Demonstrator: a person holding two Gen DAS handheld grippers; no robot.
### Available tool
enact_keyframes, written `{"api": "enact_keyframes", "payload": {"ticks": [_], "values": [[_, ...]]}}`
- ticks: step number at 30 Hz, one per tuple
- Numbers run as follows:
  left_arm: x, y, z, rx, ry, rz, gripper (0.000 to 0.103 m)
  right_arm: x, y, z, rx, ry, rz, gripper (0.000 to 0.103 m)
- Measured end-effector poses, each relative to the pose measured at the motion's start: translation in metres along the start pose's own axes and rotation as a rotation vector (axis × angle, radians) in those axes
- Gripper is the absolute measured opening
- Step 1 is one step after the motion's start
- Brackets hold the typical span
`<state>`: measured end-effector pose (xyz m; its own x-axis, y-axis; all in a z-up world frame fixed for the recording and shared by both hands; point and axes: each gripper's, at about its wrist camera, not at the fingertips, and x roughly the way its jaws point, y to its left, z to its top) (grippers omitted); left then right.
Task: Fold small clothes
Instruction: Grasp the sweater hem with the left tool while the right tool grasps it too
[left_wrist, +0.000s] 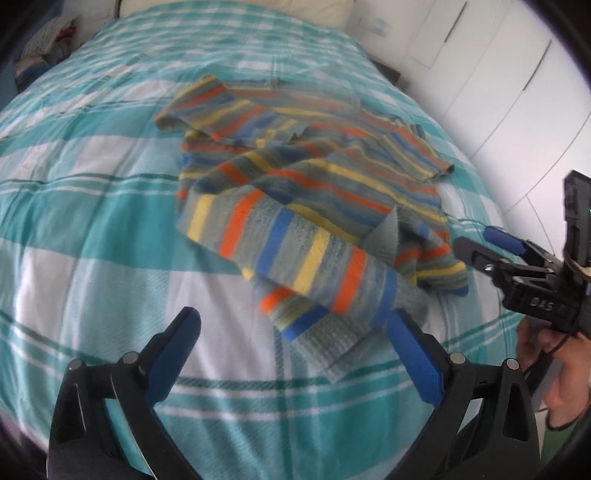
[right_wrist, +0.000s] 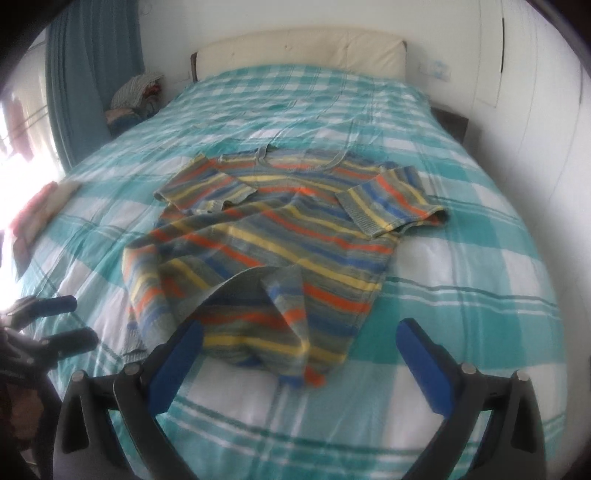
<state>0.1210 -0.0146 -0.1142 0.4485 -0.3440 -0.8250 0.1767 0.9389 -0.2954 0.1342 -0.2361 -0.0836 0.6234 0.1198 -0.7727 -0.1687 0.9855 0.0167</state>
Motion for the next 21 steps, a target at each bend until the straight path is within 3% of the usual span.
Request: {"api": "enact_keyframes", "payload": {"ticks": [1, 2, 3, 4, 5, 6, 9, 12, 14, 17, 19, 21], "values": [[0.008, -0.002, 0.002, -0.007, 0.015, -0.033, 0.096, 0.021, -0.002, 0.004, -0.005, 0.064, 0.018, 0.097], [0.015, -0.005, 0.003, -0.017, 0.032, -0.053, 0.073, 0.039, -0.002, 0.006, -0.017, 0.127, 0.052, 0.091], [0.022, -0.007, 0.003, -0.026, 0.053, -0.072, 0.057, 0.055, -0.002, 0.005, -0.029, 0.192, 0.117, 0.068], [0.025, -0.007, 0.003, -0.033, 0.061, -0.086, 0.027, 0.065, -0.002, 0.002, -0.032, 0.234, 0.172, 0.038], [0.025, -0.004, 0.004, -0.042, 0.049, -0.091, 0.016, 0.065, -0.001, -0.001, -0.038, 0.23, 0.166, 0.025], [0.021, 0.001, 0.004, -0.059, 0.036, -0.115, 0.013, 0.056, 0.0, -0.004, -0.05, 0.203, 0.157, 0.007], [-0.012, 0.029, 0.002, -0.094, 0.018, -0.205, 0.01, 0.003, -0.005, -0.015, -0.05, 0.1, 0.239, 0.005], [-0.057, 0.055, -0.01, -0.049, 0.01, -0.245, 0.01, -0.06, -0.01, -0.037, -0.14, 0.026, 0.289, 0.005], [-0.076, 0.068, -0.021, -0.001, 0.024, -0.216, 0.009, -0.086, -0.013, -0.06, -0.222, 0.03, 0.25, 0.005], [-0.079, 0.082, -0.043, 0.057, 0.081, -0.107, 0.009, -0.087, -0.027, -0.096, -0.259, 0.108, 0.153, 0.005], [-0.074, 0.095, -0.059, 0.06, 0.114, -0.024, 0.01, -0.077, -0.043, -0.123, -0.206, 0.184, 0.097, 0.017], [-0.075, 0.111, -0.073, 0.003, 0.122, -0.027, 0.024, -0.073, -0.06, -0.147, -0.121, 0.228, 0.057, 0.029]]}}
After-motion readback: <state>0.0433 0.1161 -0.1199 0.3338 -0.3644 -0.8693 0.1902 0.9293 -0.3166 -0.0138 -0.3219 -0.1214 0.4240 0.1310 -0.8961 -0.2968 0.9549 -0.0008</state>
